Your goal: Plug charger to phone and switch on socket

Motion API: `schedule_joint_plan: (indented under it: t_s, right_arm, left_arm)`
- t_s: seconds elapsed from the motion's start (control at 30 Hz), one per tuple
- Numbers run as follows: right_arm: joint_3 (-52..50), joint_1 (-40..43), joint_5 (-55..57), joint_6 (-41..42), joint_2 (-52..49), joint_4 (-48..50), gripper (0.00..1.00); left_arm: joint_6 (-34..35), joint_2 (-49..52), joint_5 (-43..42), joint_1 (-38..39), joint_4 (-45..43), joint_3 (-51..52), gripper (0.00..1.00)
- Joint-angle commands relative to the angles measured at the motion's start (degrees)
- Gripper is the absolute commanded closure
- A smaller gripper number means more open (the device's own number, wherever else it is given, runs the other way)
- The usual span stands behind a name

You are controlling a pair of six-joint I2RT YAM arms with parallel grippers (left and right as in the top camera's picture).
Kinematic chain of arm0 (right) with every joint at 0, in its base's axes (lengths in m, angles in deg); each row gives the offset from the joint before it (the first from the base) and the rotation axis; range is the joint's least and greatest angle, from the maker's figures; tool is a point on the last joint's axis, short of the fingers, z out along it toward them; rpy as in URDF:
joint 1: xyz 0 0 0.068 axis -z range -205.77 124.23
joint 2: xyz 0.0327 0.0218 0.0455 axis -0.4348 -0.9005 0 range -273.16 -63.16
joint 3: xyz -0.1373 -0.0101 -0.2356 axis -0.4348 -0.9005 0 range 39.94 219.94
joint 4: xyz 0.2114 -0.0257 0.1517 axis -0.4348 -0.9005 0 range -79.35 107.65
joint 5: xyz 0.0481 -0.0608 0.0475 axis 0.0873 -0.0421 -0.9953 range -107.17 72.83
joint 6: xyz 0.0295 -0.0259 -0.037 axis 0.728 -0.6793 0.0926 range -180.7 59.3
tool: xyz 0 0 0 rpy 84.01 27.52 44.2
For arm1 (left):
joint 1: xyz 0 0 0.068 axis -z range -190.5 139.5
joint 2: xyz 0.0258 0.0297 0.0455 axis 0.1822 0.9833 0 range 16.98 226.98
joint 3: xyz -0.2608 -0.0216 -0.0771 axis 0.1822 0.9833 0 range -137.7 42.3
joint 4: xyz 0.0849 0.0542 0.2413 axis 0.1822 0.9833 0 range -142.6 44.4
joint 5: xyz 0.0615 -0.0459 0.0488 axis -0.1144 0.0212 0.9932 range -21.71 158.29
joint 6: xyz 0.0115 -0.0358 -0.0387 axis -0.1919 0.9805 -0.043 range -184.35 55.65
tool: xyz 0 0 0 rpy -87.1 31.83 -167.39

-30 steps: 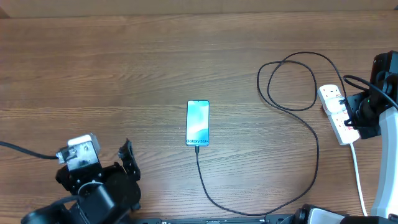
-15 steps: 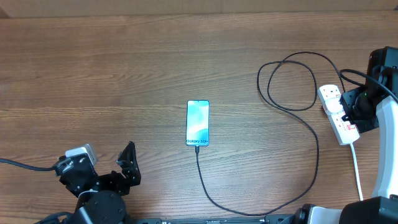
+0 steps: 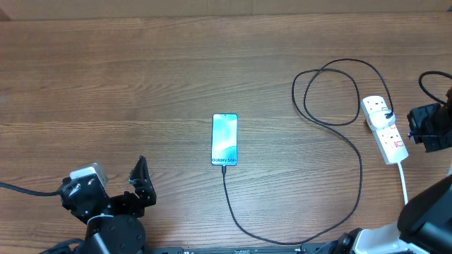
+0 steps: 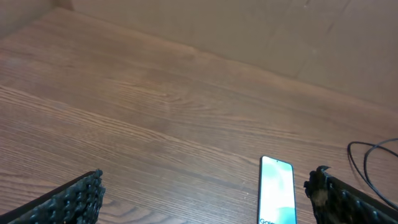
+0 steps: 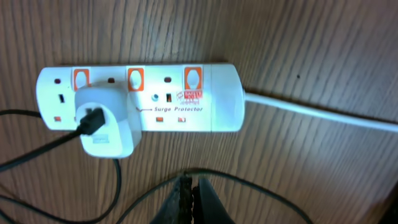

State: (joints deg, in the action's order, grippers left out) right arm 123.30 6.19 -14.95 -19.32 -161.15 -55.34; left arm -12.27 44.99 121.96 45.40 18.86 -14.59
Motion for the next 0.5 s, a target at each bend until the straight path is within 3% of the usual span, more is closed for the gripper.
schedule_joint_plan:
  t_s: [0.0,0.47]
  right_arm:
    - [1.2,0.6,-1.8,-4.2,-2.5,1.5,0.96]
    - [3.5,0.5,-4.1,-4.4,-9.8,7.3,0.96]
  left_arm:
    - [-0.7,-0.6,2.2,0.4,-0.2,0.5,0.01]
    - [-0.7,-0.6,1.8,0.4,-0.2,0.5,0.0]
